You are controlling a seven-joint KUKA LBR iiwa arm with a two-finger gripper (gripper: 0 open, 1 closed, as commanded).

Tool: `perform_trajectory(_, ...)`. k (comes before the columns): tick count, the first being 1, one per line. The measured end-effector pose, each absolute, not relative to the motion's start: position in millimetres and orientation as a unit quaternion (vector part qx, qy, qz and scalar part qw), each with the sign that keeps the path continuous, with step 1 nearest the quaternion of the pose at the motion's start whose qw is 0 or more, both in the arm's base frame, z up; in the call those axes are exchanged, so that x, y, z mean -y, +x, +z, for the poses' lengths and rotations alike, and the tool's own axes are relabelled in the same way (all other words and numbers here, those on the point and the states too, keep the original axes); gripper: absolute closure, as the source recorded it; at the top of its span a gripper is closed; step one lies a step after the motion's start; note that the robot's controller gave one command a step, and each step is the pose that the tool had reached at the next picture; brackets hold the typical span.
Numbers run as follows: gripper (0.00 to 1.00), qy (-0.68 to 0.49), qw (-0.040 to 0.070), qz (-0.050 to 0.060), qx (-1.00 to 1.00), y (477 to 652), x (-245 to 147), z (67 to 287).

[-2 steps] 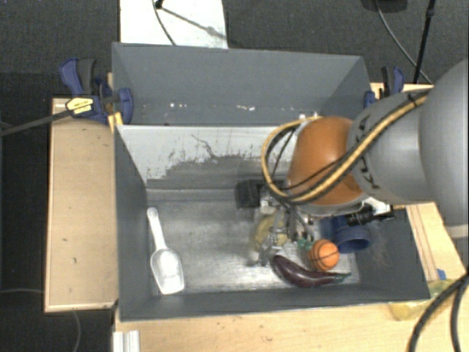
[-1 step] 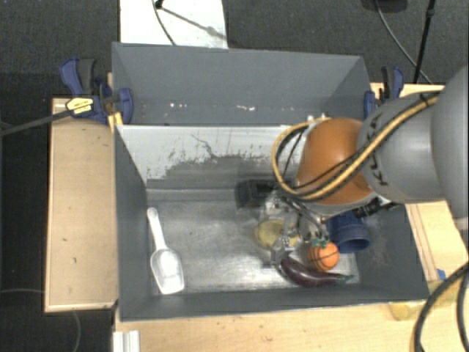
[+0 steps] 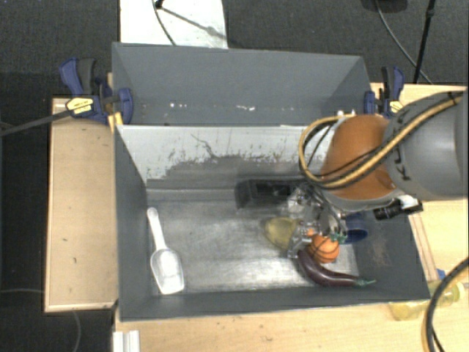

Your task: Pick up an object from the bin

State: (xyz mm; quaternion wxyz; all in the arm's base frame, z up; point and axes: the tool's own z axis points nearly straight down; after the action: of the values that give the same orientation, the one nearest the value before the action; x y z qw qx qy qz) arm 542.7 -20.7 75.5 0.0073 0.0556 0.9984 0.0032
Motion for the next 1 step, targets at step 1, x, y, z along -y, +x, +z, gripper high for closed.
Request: perform_trajectory(1, 1.00, 0.056, 0.007, 0.003, -0.998, 542.7, 20.7, 75.5)
